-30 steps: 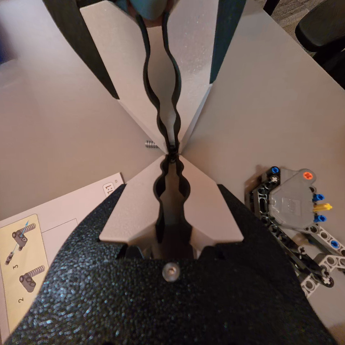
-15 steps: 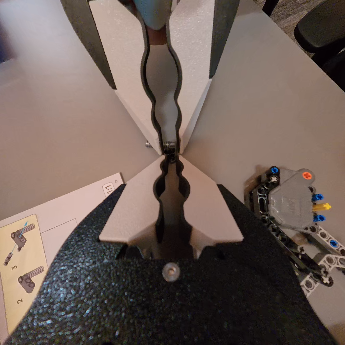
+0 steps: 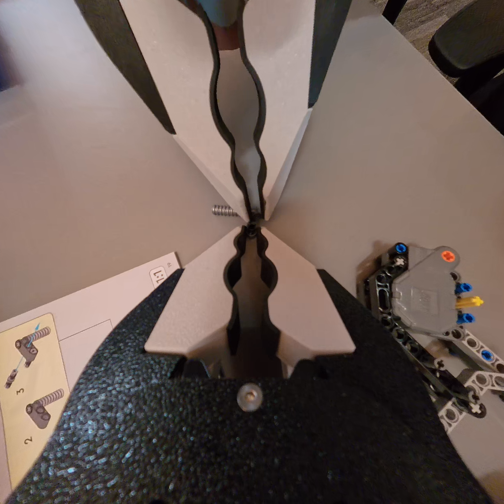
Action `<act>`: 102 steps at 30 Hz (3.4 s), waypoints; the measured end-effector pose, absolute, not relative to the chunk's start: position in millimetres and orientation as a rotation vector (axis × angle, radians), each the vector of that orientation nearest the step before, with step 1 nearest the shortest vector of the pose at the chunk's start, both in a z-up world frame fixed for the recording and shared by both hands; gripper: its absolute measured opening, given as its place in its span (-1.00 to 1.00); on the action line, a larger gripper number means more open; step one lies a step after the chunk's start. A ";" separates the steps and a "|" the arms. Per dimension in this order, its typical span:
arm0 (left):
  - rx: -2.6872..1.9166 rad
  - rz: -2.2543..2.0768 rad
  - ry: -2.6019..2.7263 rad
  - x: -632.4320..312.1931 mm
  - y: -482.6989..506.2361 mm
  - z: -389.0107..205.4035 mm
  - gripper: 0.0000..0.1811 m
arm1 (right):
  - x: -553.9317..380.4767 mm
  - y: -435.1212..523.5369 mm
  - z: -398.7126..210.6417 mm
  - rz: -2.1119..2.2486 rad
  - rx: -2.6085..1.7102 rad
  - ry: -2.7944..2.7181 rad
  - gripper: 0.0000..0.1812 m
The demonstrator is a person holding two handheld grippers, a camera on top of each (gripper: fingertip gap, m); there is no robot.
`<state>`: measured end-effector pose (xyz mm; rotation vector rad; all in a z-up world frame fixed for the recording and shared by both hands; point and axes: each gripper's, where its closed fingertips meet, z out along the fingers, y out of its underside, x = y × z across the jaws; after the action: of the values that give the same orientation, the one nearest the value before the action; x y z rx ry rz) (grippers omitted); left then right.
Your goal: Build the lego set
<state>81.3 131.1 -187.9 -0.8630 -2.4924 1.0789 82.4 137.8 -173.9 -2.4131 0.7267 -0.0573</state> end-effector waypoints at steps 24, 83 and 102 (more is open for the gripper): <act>-0.769 1.233 -2.385 78.7 130.9 -159.6 -0.72 | 89.3 146.2 -102.0 -0.175 -1.774 0.837 -0.96; -1.461 2.558 -2.162 61.2 150.4 14.1 -0.98 | 72.5 162.6 11.1 -0.018 -1.344 0.880 -0.90; -1.472 2.562 -2.255 69.6 147.3 9.7 -0.98 | 76.1 158.0 12.5 -0.063 -1.365 0.901 -0.96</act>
<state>69.6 147.3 9.7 -1.4716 -2.2555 2.5621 76.1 158.0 12.5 -1.3647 0.9011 -0.0632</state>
